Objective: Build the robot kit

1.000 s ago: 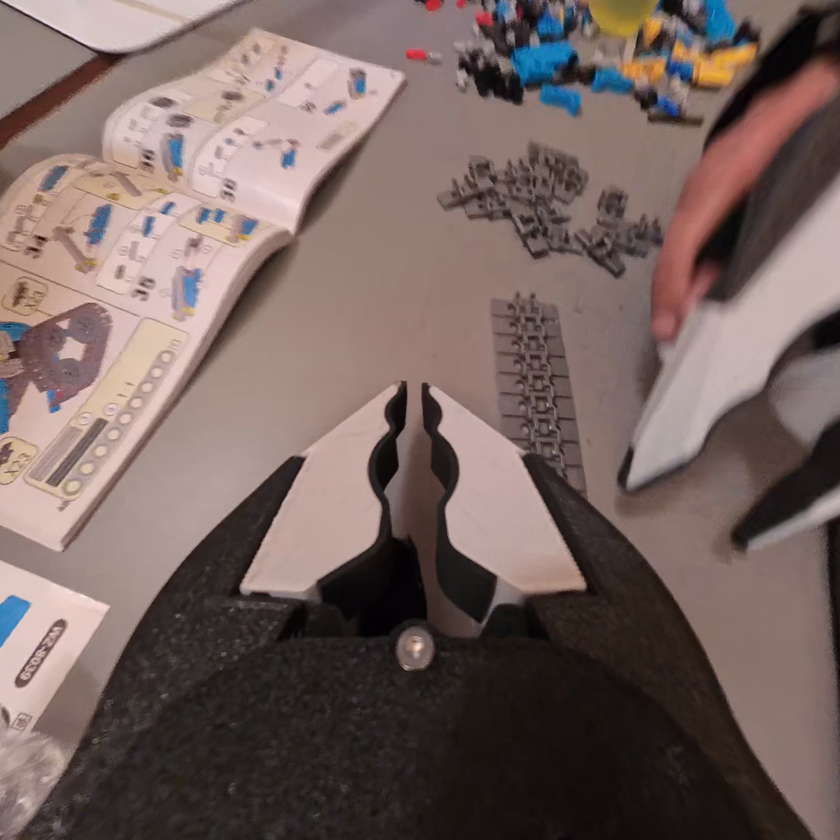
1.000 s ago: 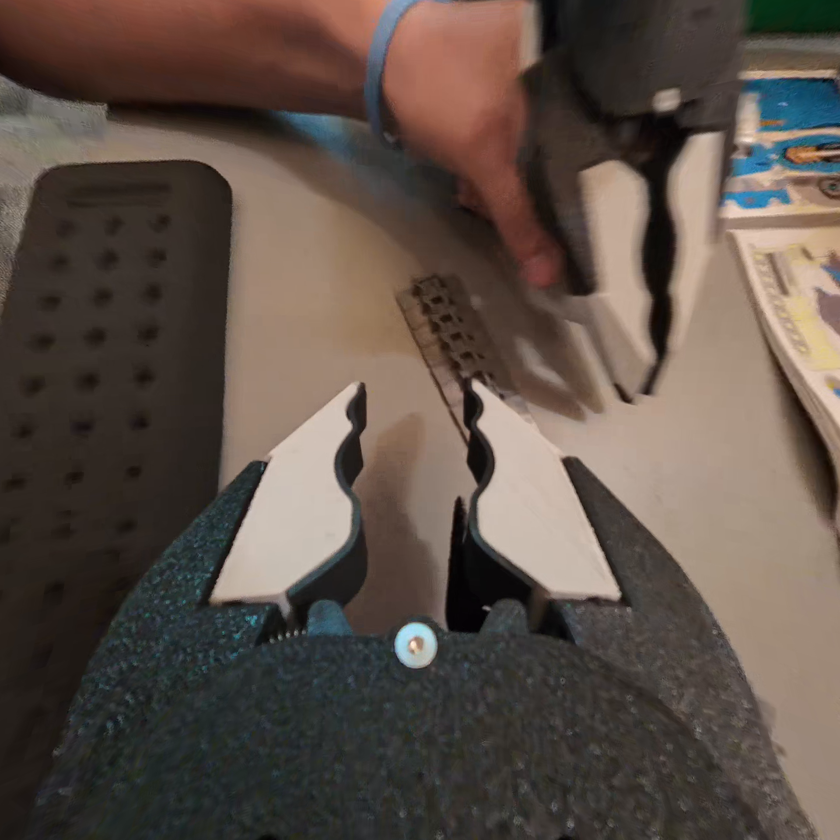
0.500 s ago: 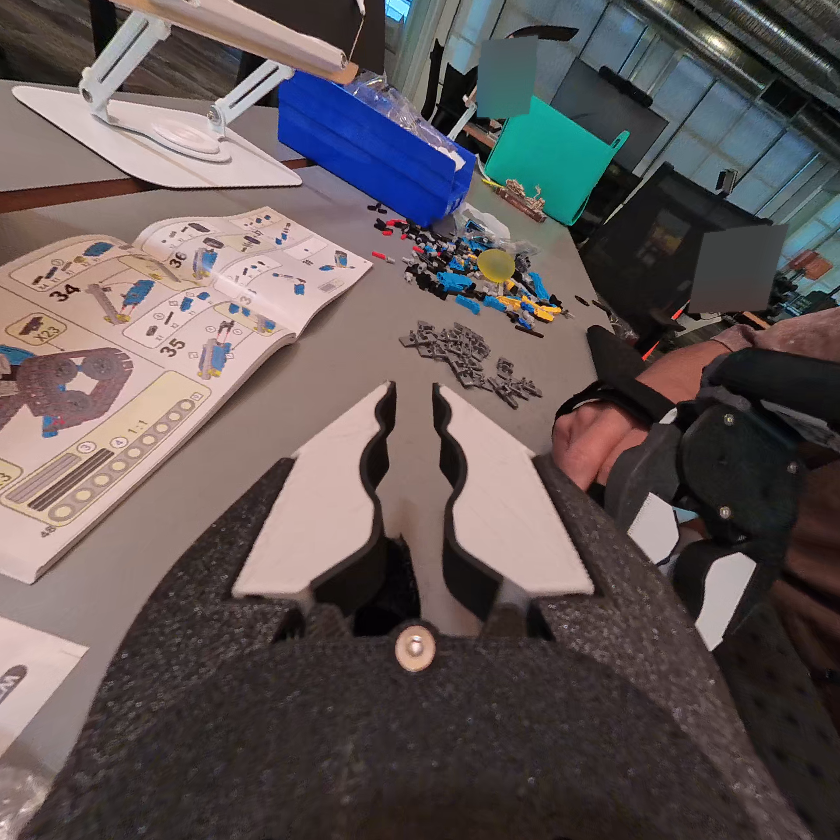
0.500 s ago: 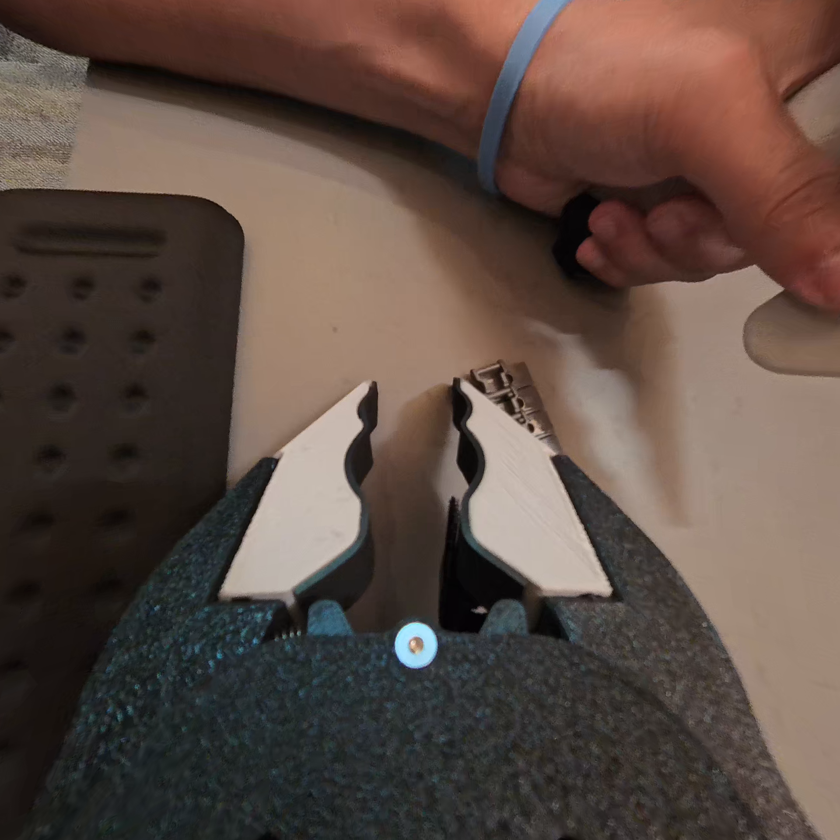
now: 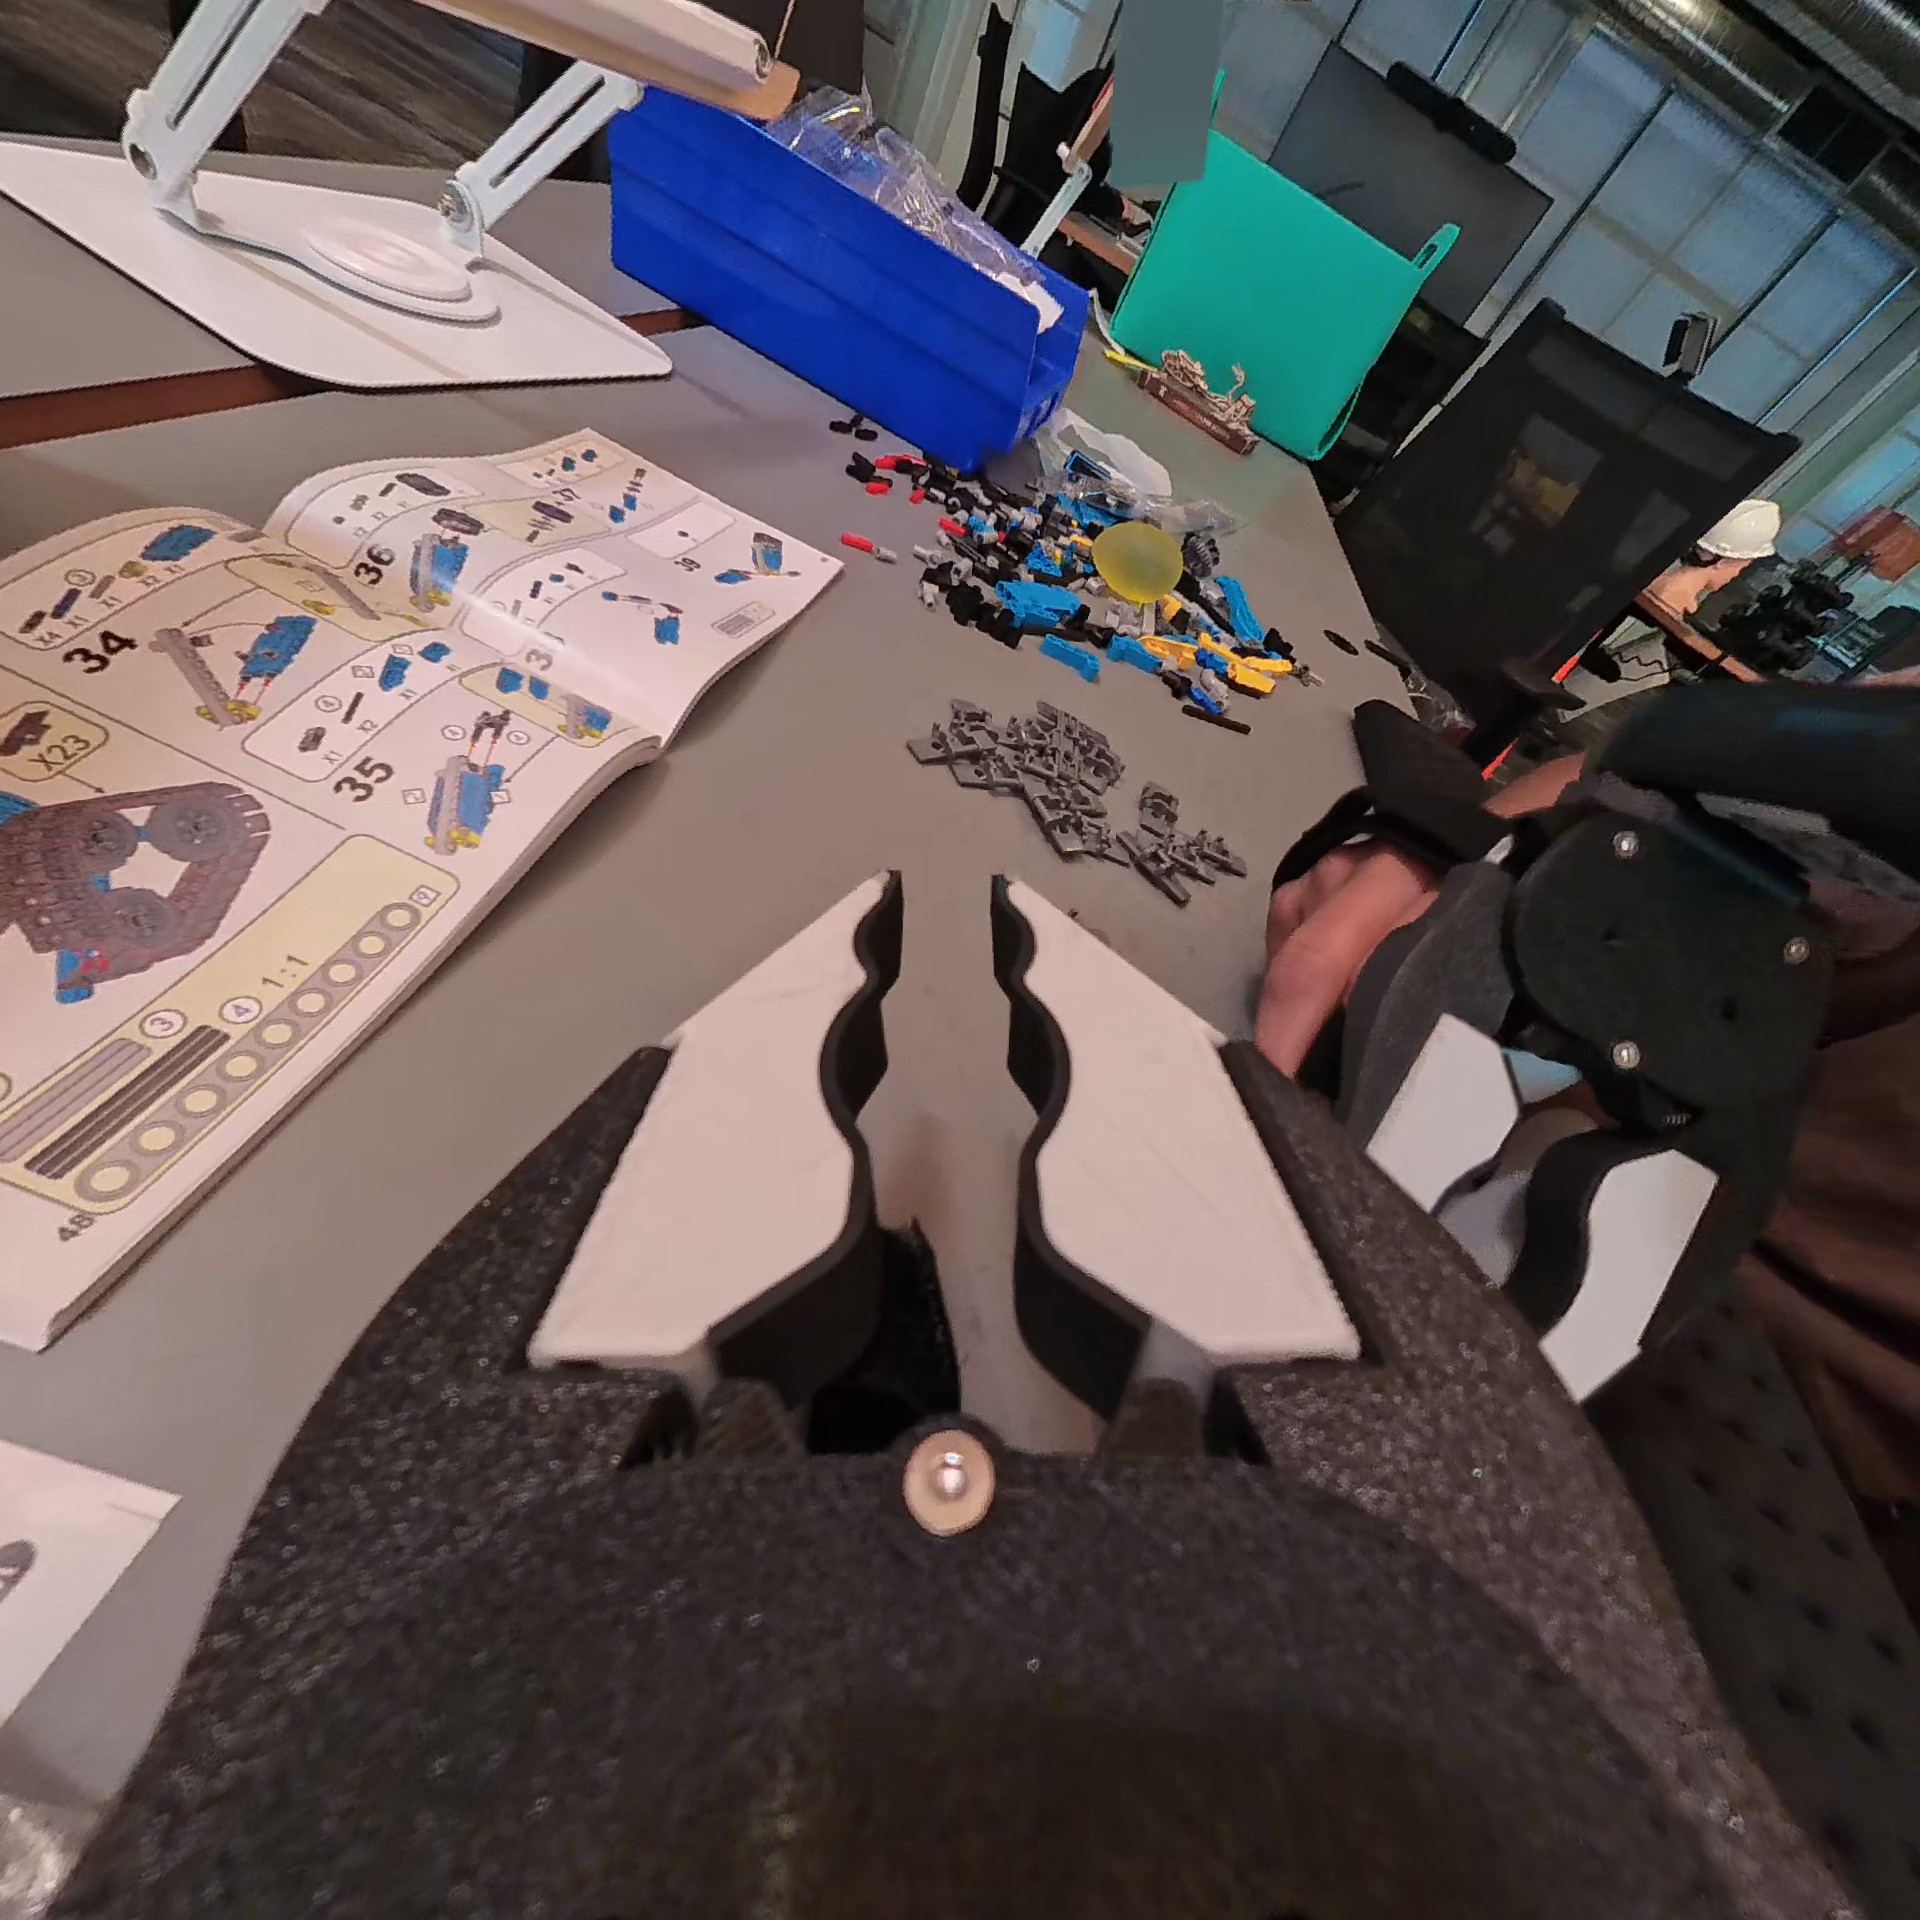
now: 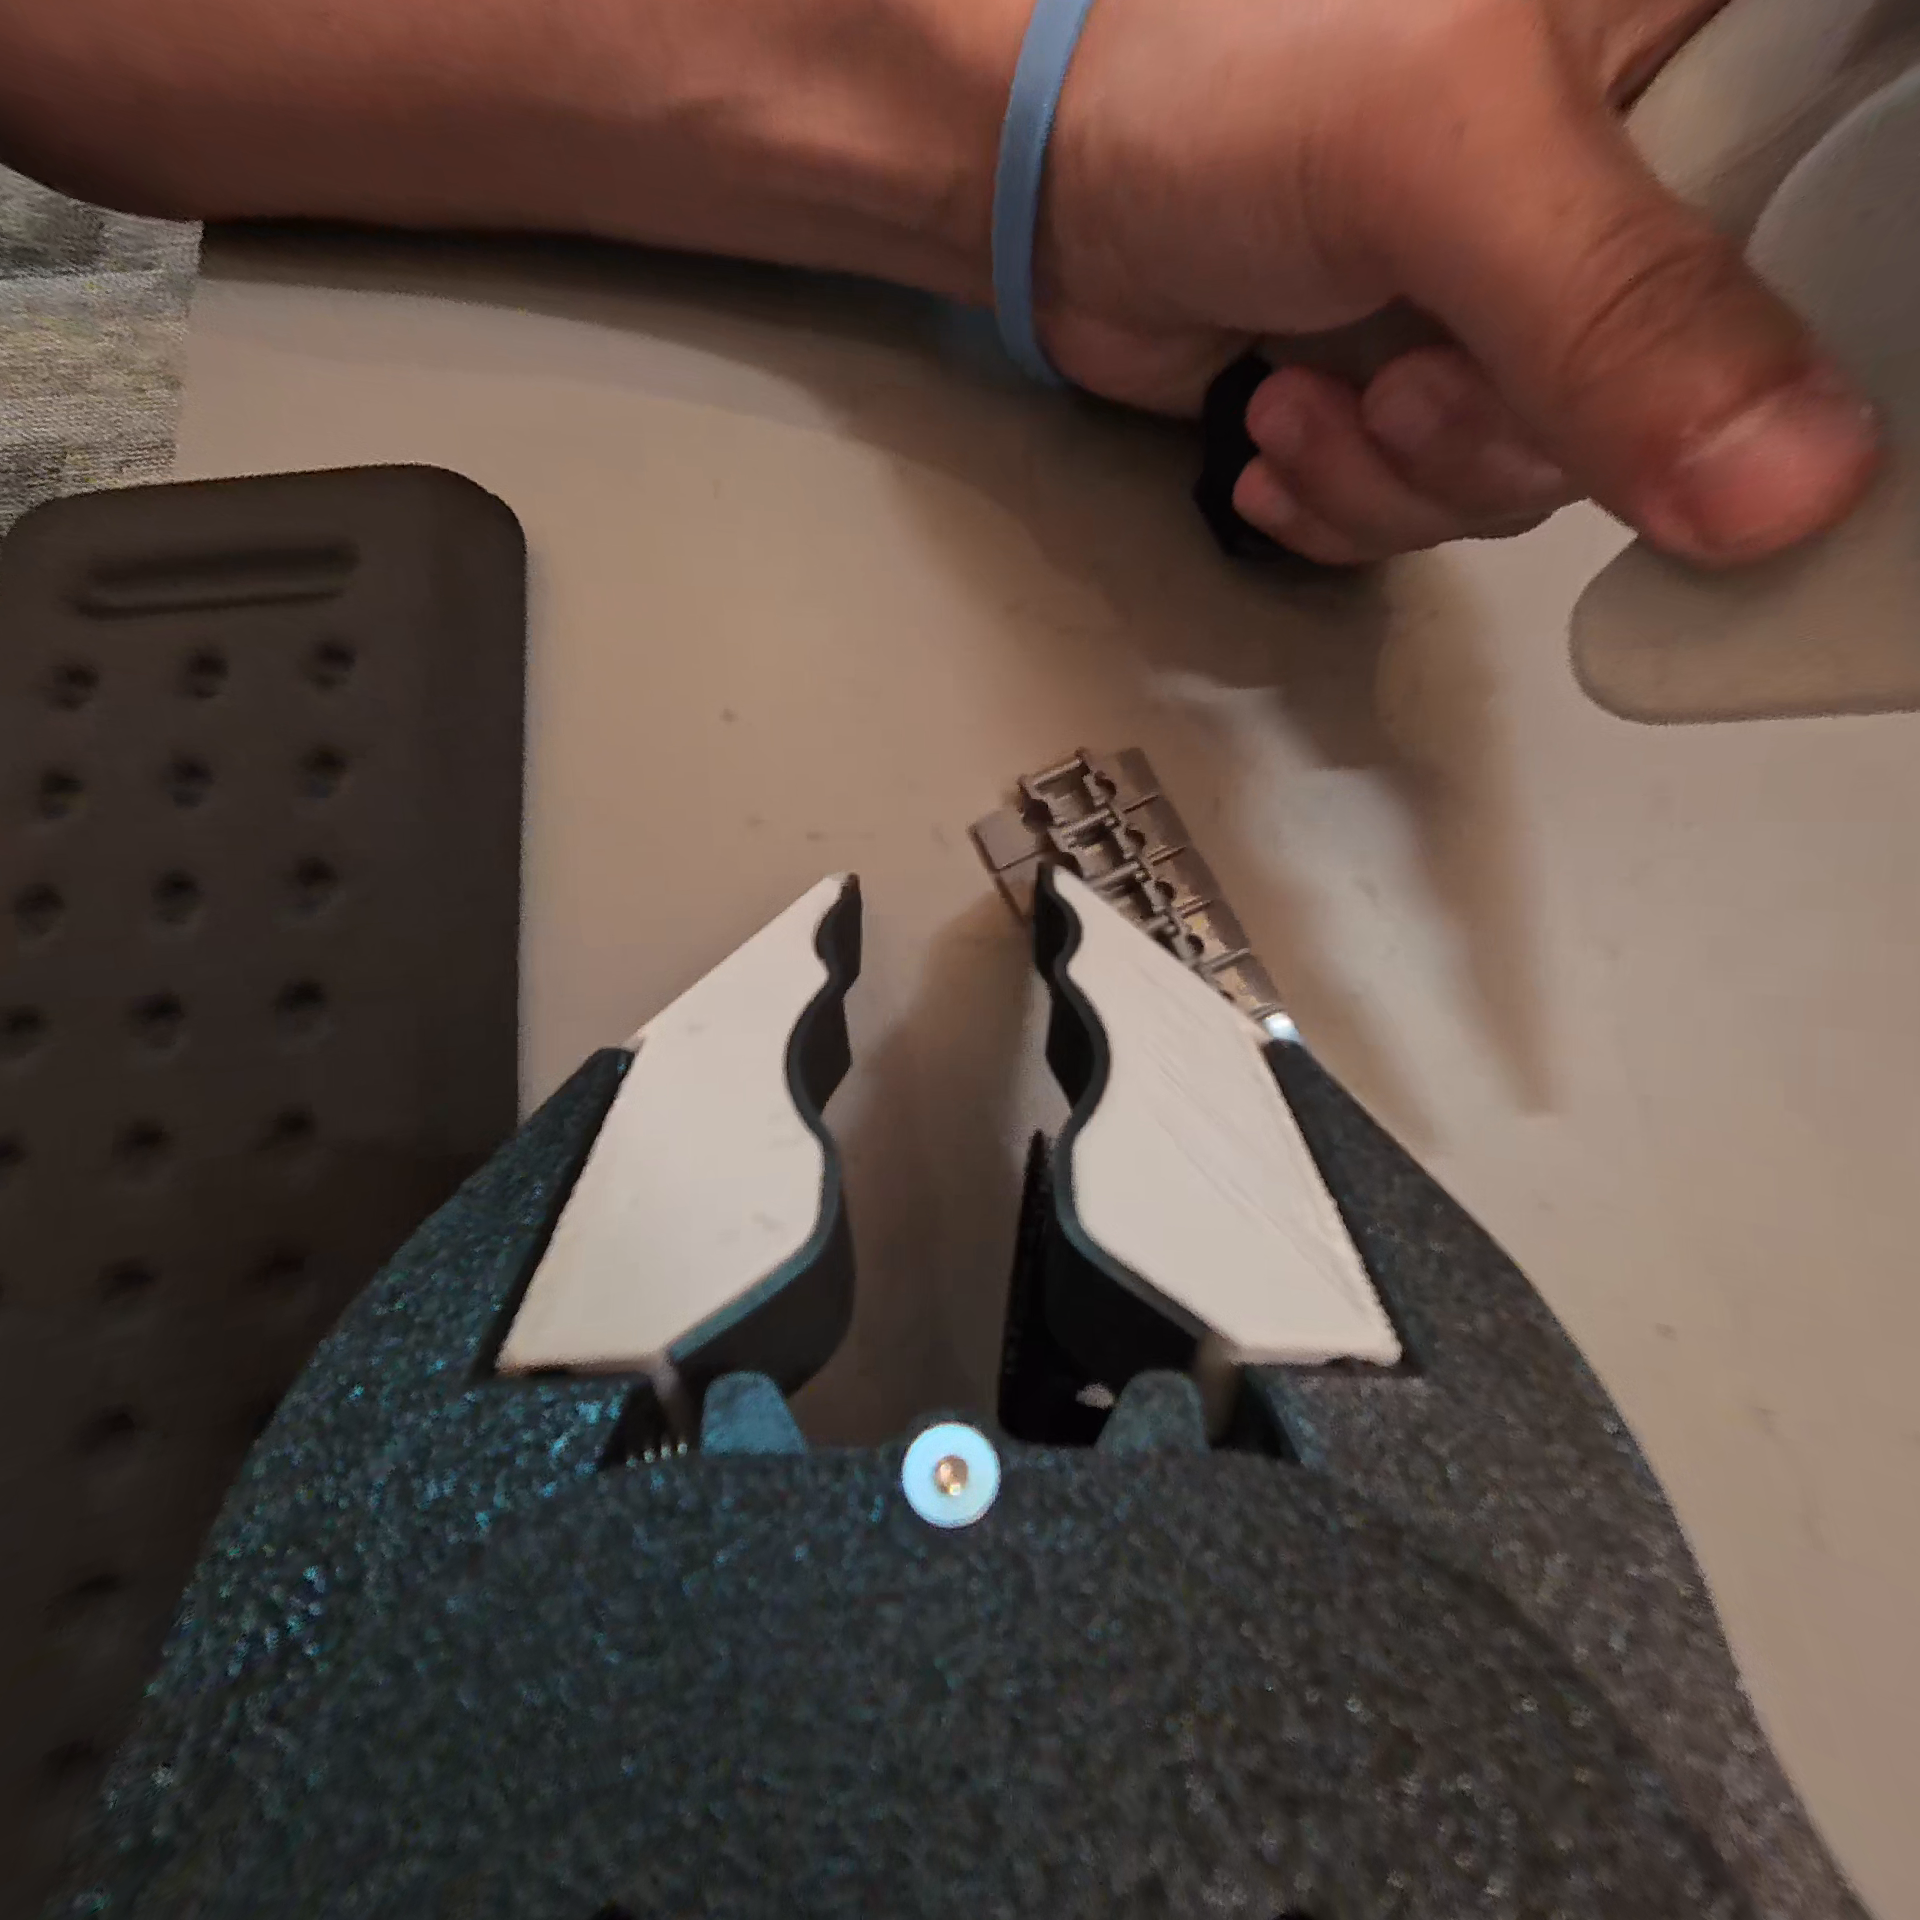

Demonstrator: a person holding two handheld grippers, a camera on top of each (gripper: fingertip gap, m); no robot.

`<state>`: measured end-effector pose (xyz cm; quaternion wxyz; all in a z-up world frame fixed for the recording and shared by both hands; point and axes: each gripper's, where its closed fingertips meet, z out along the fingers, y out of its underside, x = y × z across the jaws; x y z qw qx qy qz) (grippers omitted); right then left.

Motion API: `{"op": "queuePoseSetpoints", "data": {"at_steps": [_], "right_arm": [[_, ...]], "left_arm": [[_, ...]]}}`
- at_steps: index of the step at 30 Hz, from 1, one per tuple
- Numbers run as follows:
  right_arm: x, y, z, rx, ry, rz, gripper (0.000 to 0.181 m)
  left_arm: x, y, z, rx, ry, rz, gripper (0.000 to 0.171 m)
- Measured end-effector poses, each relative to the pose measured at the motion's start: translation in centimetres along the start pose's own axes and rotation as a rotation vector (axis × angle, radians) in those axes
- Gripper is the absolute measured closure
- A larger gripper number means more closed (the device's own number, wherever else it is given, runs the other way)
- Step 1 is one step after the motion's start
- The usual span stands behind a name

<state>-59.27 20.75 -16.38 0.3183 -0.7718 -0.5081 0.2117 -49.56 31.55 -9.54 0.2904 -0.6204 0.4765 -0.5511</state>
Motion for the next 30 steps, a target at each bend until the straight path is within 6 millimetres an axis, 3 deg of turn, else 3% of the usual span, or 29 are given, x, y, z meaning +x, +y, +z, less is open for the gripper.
{"op": "queuePoseSetpoints", "data": {"at_steps": [30], "right_arm": [[1.4, 1.7, -2.1, -0.021, 0.037, 0.037, 0.150]], "left_arm": [[-0.1, 0.2, 0.1, -0.016, 0.000, -0.012, 0.154]]}}
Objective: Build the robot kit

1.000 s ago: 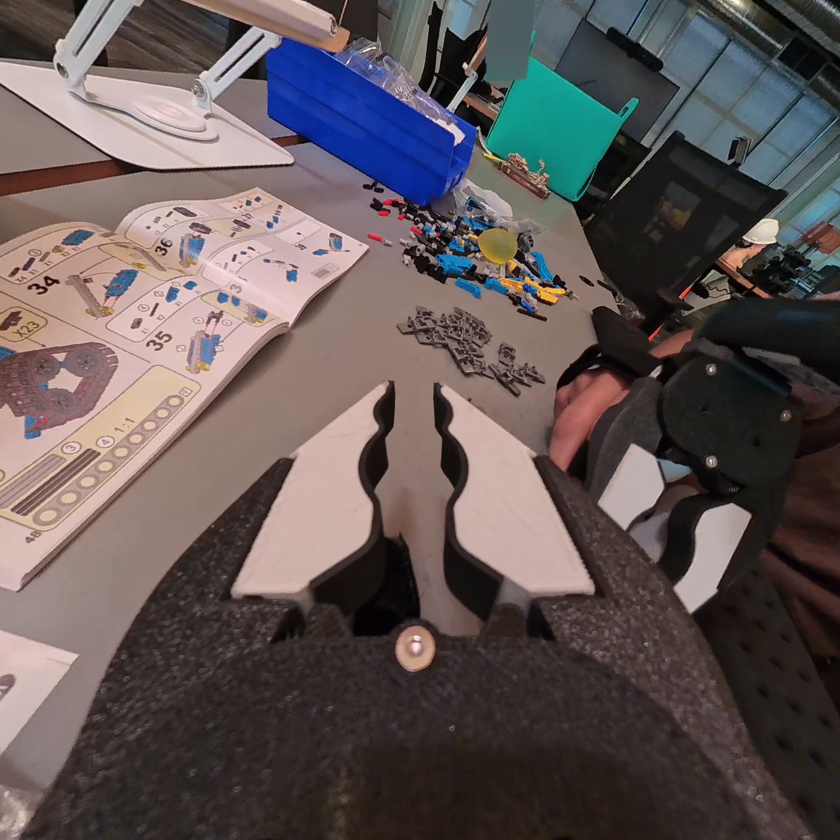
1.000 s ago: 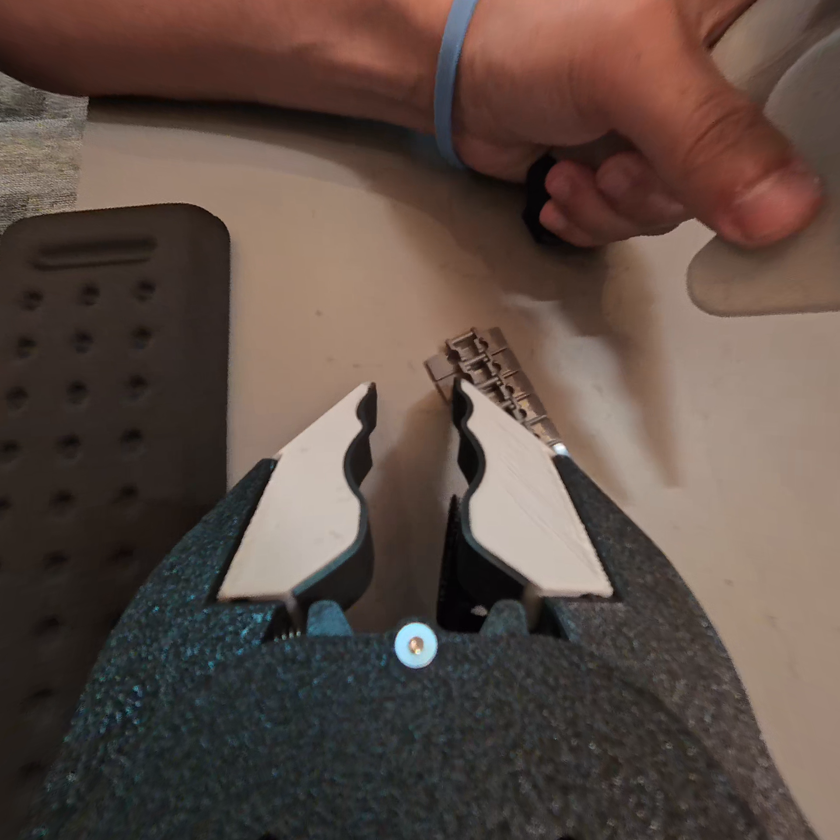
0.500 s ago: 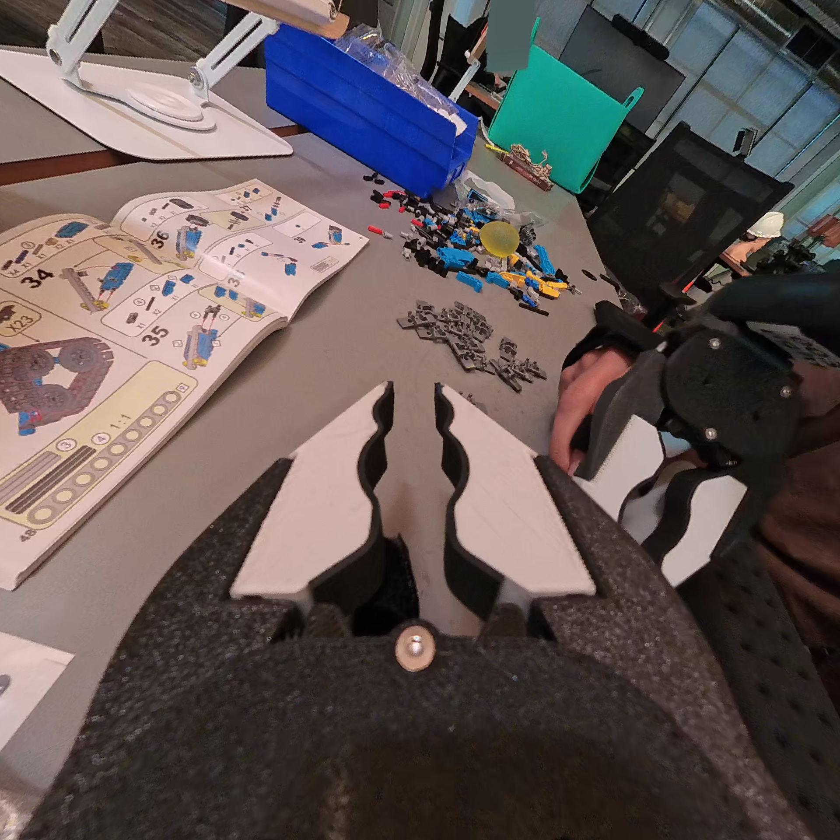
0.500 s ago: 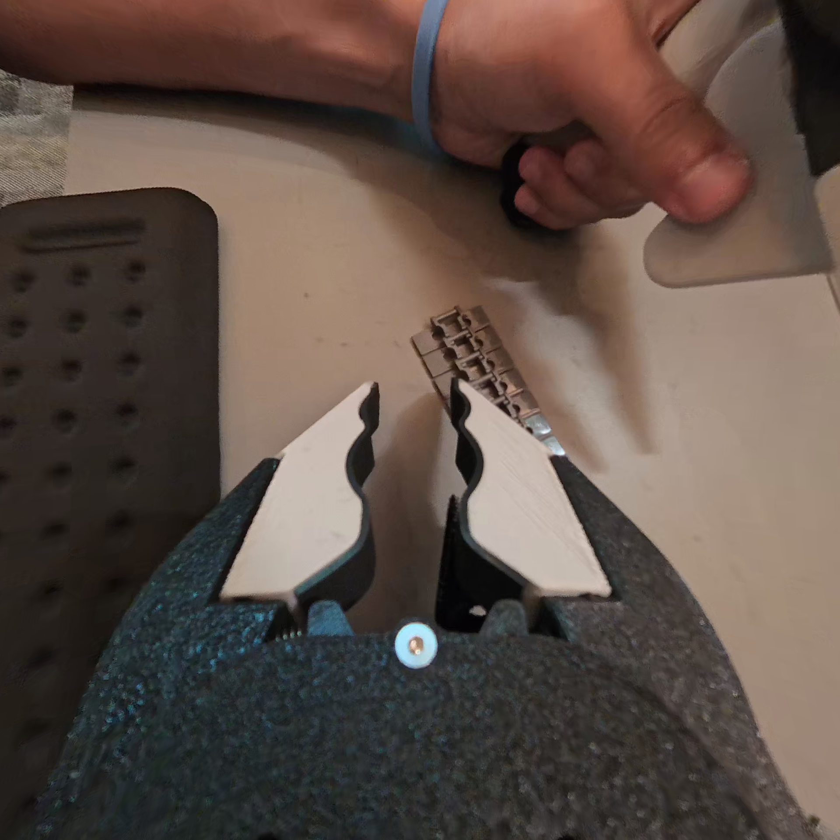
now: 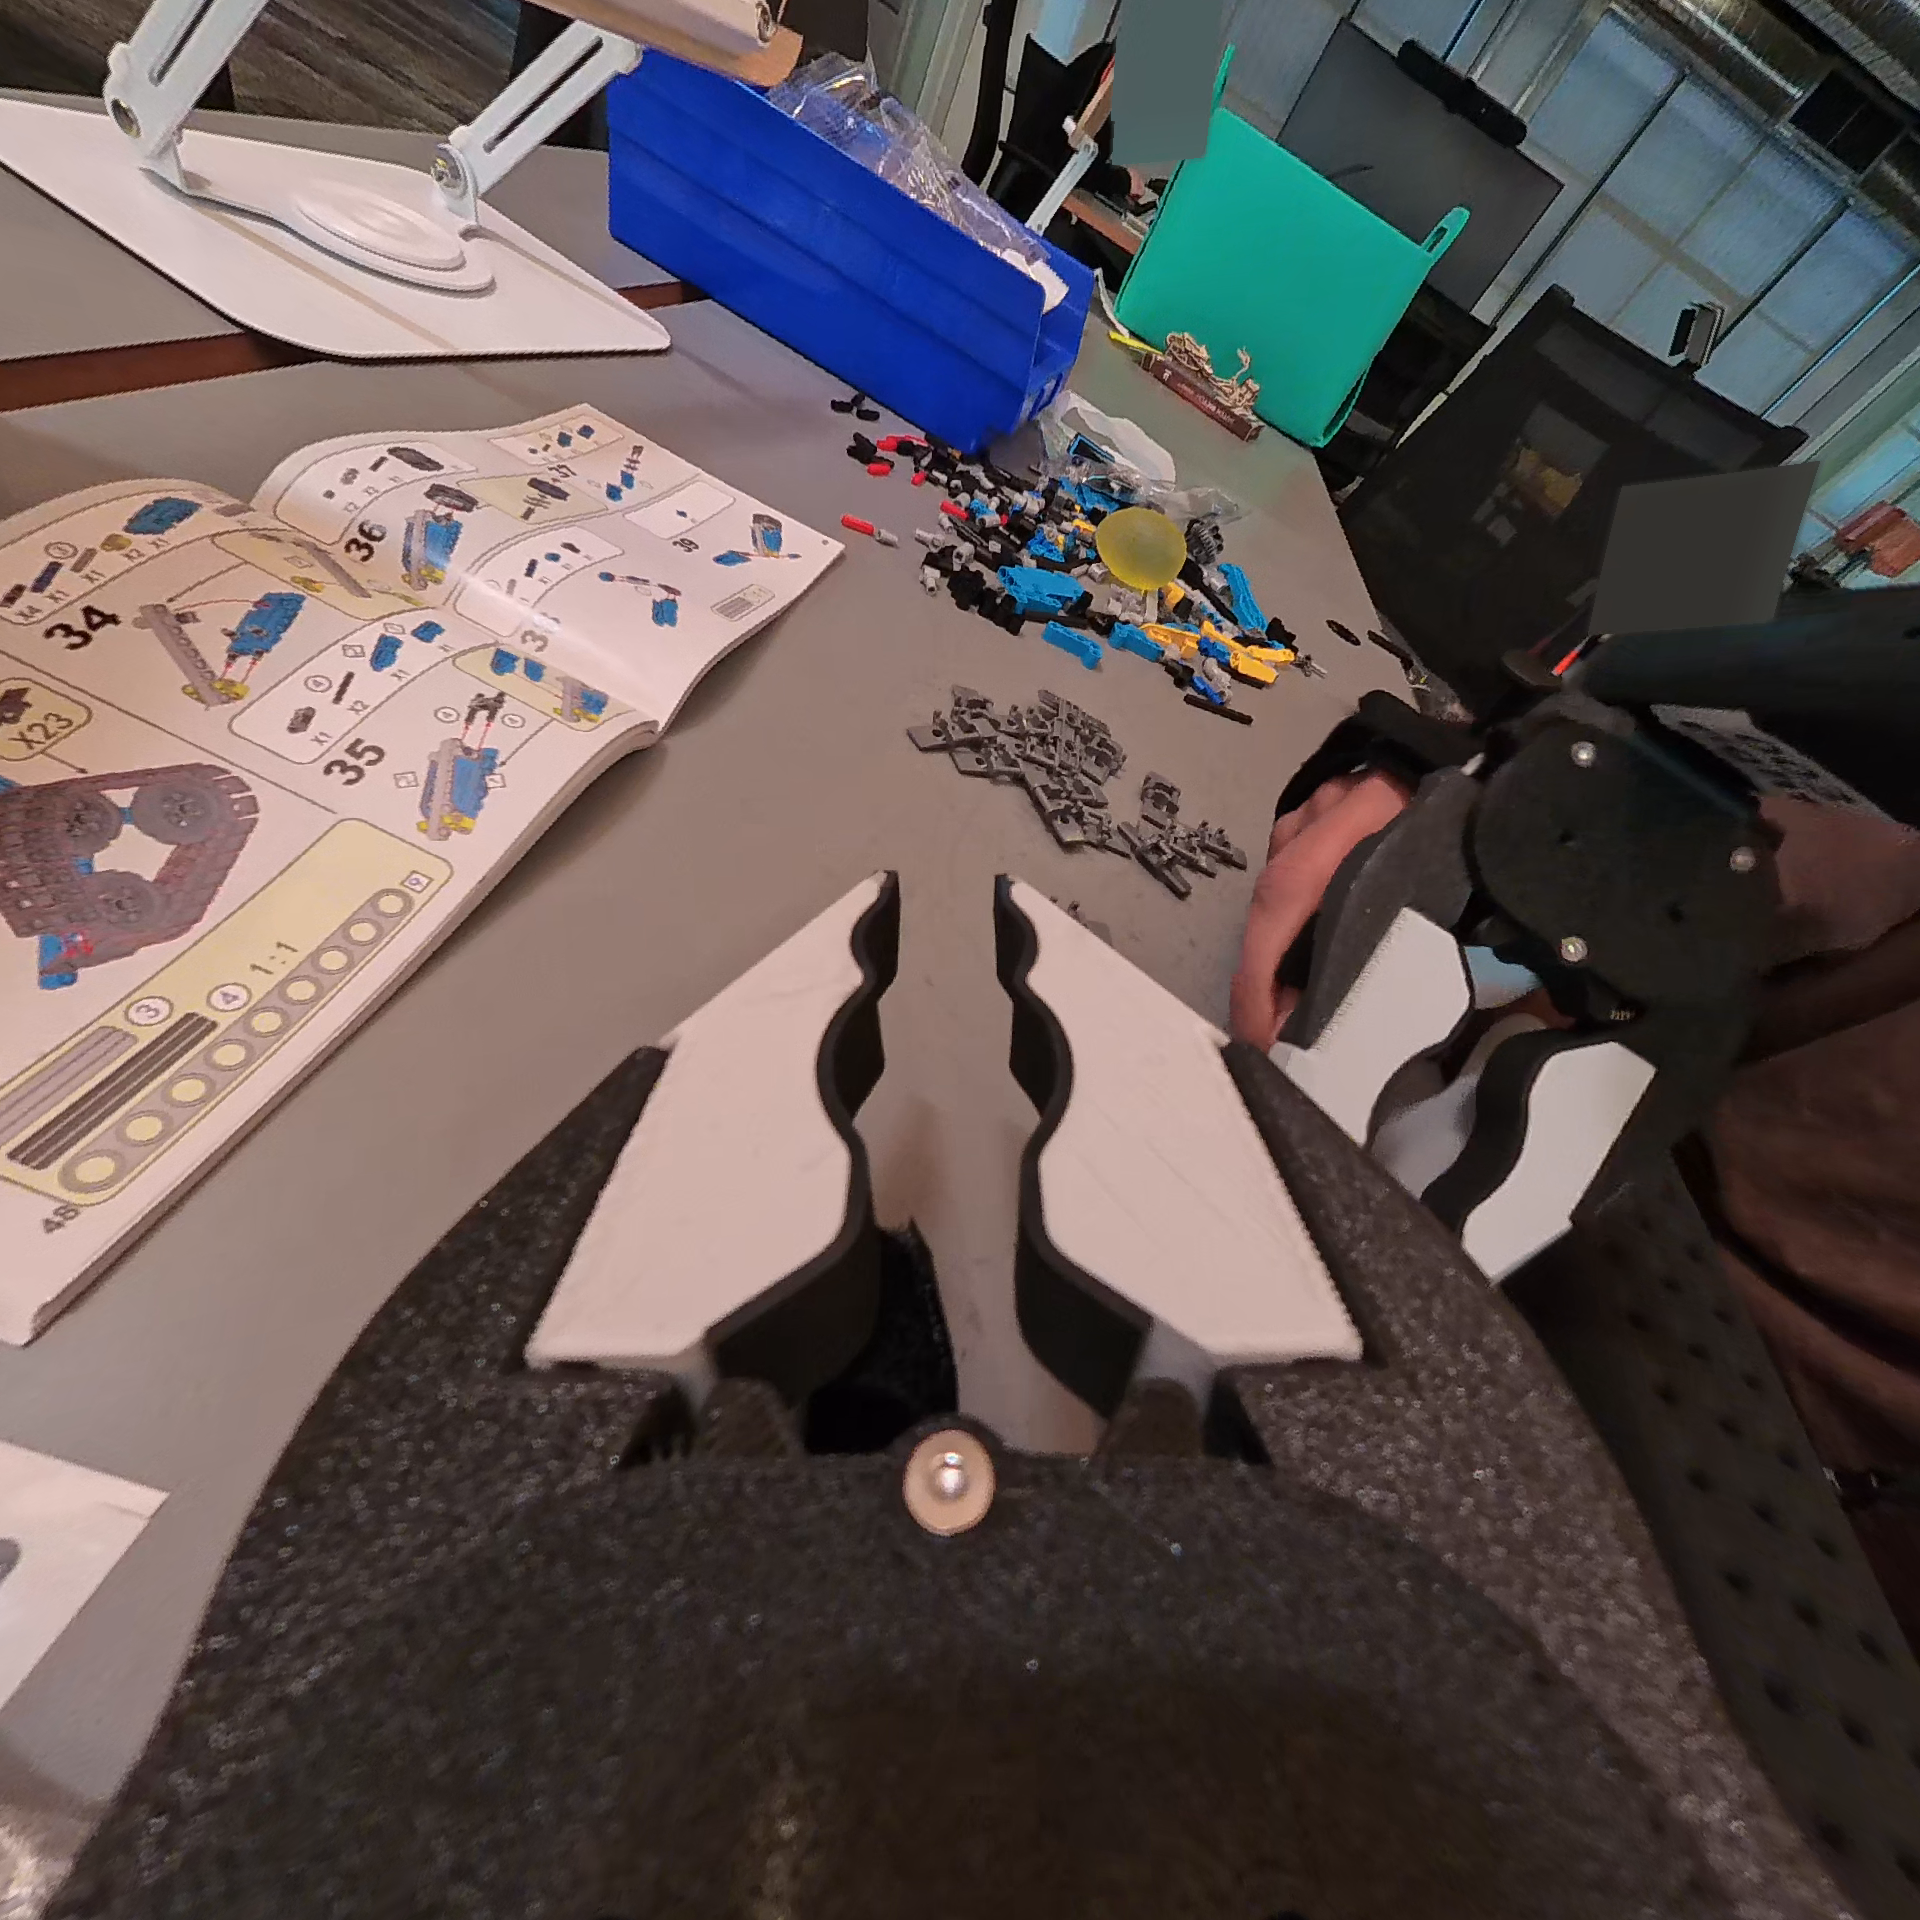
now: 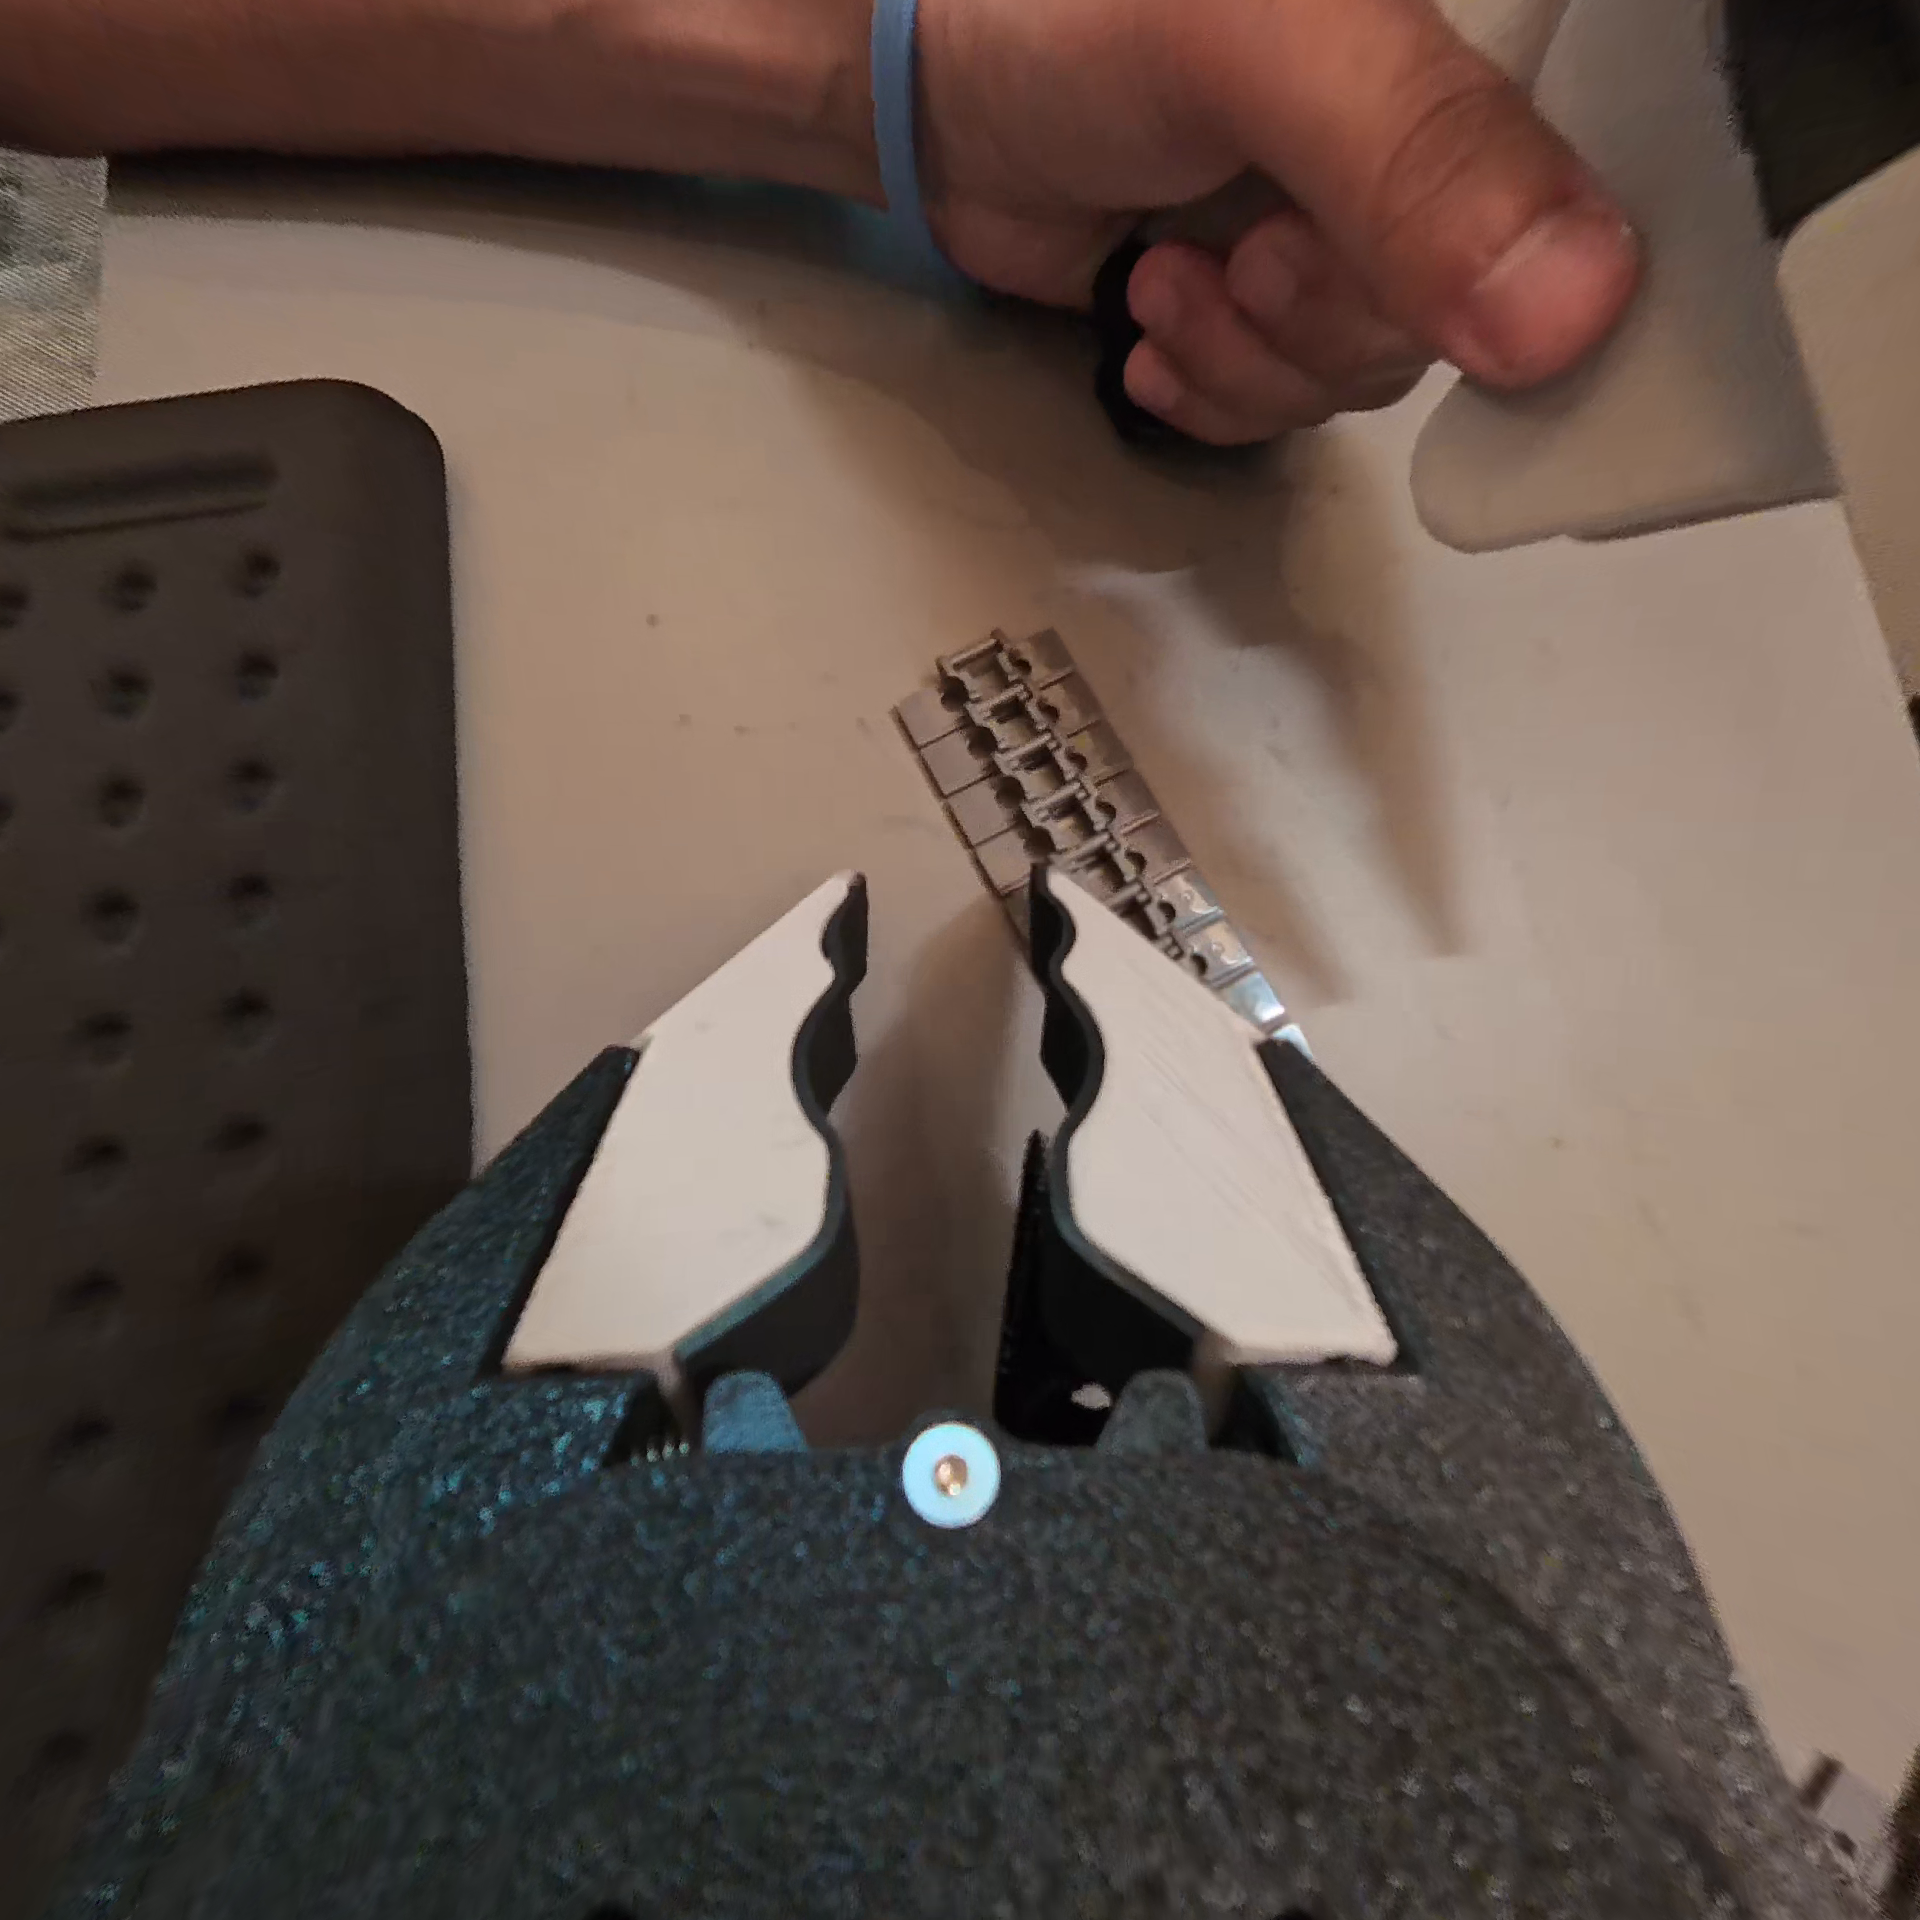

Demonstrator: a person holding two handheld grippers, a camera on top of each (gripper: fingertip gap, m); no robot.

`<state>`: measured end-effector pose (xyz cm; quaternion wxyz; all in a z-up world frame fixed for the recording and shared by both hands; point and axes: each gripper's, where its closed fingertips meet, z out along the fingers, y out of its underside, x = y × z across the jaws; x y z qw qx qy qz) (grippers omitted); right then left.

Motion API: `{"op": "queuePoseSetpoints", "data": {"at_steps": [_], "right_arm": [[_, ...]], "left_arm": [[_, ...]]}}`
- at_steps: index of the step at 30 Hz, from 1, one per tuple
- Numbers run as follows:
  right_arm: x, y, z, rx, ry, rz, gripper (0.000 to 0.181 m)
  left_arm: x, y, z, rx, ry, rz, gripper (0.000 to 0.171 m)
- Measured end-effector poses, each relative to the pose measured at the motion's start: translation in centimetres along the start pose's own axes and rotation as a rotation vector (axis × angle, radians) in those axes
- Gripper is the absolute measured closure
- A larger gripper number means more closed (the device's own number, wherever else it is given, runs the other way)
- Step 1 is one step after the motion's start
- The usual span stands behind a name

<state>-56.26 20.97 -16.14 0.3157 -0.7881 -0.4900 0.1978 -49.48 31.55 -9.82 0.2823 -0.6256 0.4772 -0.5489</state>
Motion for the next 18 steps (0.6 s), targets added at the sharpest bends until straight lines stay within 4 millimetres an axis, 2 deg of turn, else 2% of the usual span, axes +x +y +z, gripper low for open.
{"op": "queuePoseSetpoints", "data": {"at_steps": [4, 9, 13, 18], "right_arm": [[0.1, 0.8, 0.2, -0.021, -0.014, 0.001, 0.152], [0.3, 0.4, -0.7, 0.001, 0.001, -0.012, 0.152], [0.5, 1.5, -0.4, -0.042, -0.003, -0.006, 0.152], [0.5, 1.4, -0.6, -0.030, -0.005, -0.009, 0.154]], "left_arm": [[0.0, 0.0, 0.0, 0.001, 0.001, -0.004, 0.154], [0.0, 0.0, 0.0, 0.000, 0.001, -0.004, 0.154], [-0.1, 0.0, 0.0, 0.000, 0.002, -0.008, 0.154], [0.0, 0.0, 0.0, 0.000, 0.002, -0.008, 0.153]]}}
